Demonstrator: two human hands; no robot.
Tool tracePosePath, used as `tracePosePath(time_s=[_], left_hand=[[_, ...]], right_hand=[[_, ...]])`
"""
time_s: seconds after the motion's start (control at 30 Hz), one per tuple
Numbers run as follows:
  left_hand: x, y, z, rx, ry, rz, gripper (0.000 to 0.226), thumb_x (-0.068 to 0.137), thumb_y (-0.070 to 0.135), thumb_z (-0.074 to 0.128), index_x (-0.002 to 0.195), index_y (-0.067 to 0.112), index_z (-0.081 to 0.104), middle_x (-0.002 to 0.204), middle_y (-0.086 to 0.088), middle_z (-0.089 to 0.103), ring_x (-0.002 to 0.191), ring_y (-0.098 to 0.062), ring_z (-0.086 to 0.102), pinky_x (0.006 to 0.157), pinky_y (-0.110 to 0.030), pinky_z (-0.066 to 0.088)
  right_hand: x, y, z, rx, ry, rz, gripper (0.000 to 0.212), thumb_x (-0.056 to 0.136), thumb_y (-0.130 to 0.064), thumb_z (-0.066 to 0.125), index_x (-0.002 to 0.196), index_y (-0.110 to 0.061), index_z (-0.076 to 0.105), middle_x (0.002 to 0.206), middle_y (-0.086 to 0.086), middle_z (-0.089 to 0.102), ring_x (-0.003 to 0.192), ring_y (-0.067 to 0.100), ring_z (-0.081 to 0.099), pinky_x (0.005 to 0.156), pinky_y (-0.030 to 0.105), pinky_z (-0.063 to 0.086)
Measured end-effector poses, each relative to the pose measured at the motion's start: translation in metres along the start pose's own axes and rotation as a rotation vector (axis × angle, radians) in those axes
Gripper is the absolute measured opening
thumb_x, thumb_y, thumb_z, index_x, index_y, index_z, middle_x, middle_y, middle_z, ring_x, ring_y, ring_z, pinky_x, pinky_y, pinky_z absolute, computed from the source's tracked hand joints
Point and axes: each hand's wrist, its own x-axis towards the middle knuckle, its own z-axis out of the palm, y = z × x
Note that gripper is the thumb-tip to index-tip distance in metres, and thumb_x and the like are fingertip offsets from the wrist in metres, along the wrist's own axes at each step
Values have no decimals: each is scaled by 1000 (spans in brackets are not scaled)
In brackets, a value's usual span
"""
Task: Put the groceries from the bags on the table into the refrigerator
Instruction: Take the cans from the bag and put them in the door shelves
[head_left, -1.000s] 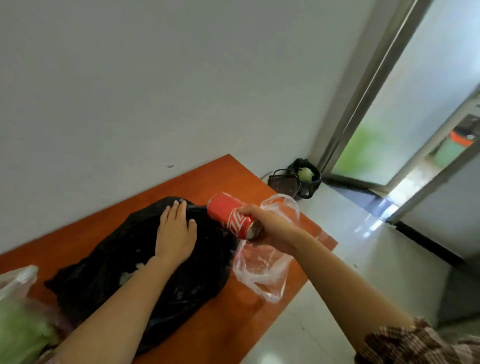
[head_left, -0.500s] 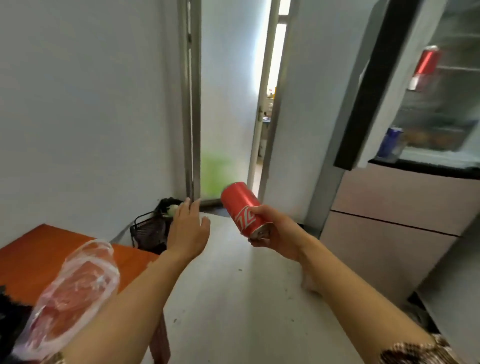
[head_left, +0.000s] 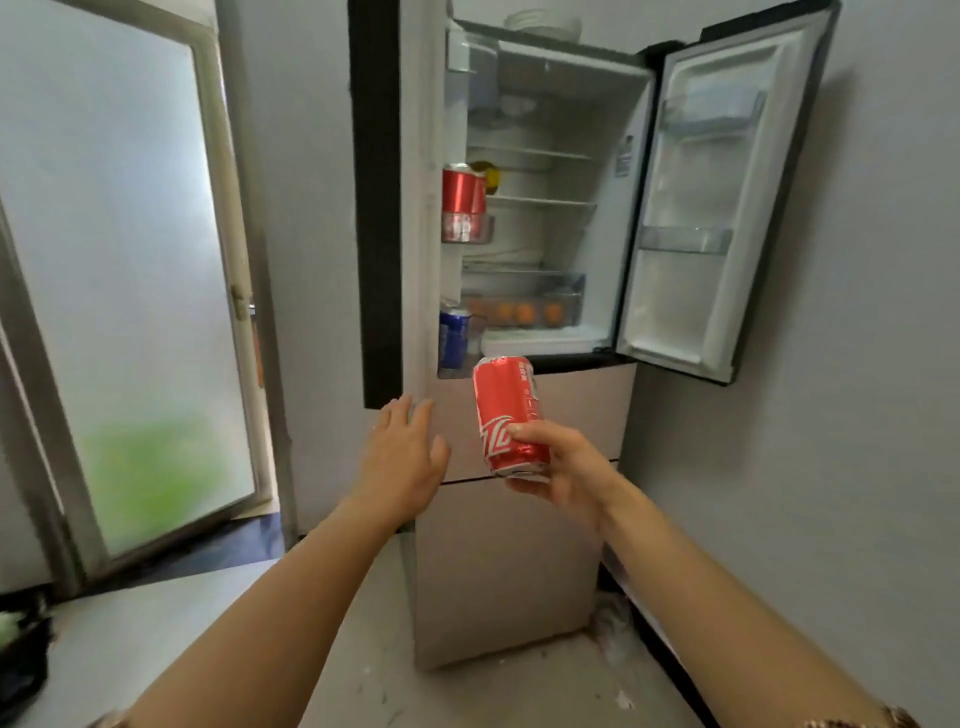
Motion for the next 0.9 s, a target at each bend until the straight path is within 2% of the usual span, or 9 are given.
tracePosePath(time_s=[0.07, 0.2, 0.33, 0.43, 0.5, 0.77, 0.9], left_hand=[[38, 21, 26, -6, -11, 49, 55, 97, 34, 43, 148, 20, 25, 157, -6, 18, 145, -24, 13, 115, -41, 21], [121, 60, 68, -21, -24, 160, 57, 96, 33, 45, 147, 17, 26, 155, -9, 23, 143, -25, 17, 113, -41, 24], [202, 93, 108, -81, -36, 232, 54, 96, 32, 43, 146, 16, 29, 152, -9, 29, 141, -23, 22, 111, -41, 27], [254, 116, 139, -95, -79, 260, 55, 97, 32, 41, 147, 15, 27, 155, -9, 23, 143, -24, 16, 115, -41, 22], [284, 133, 158, -113, -89, 287, 55, 97, 33, 40, 148, 17, 26, 156, -9, 21, 144, -24, 15, 115, -41, 21], [398, 212, 217, -204, -25, 374, 53, 98, 32, 40, 147, 17, 28, 155, -7, 23, 143, -23, 16, 113, -38, 21], [450, 259, 237, -279, 12, 404, 53, 98, 31, 40, 147, 17, 28, 153, -5, 28, 141, -21, 20, 112, -38, 24]], right_hand=[[24, -13, -33, -10, 50, -41, 73, 58, -35, 75, 125, -14, 54, 108, 9, 70, 95, 20, 67, 76, 30, 52], [83, -42, -94, -19, 143, -116, 84, 53, -32, 78, 130, -18, 49, 119, 12, 65, 107, 26, 63, 80, 35, 53], [135, -66, -151, -1, 246, -173, 75, 57, -23, 79, 126, -19, 50, 116, 10, 66, 105, 26, 64, 79, 36, 54], [167, -83, -194, 3, 345, -214, 56, 66, -10, 78, 116, -19, 54, 106, 8, 68, 96, 24, 66, 72, 33, 55], [187, -95, -225, -14, 424, -254, 56, 69, -6, 78, 118, -18, 53, 105, 8, 68, 95, 24, 67, 68, 31, 54], [262, -186, -348, -190, 508, -497, 54, 70, -21, 84, 117, -17, 58, 110, 7, 70, 101, 23, 68, 83, 41, 58], [296, -245, -397, -286, 533, -620, 69, 61, -33, 89, 121, -18, 59, 110, 3, 70, 101, 20, 69, 84, 44, 58]])
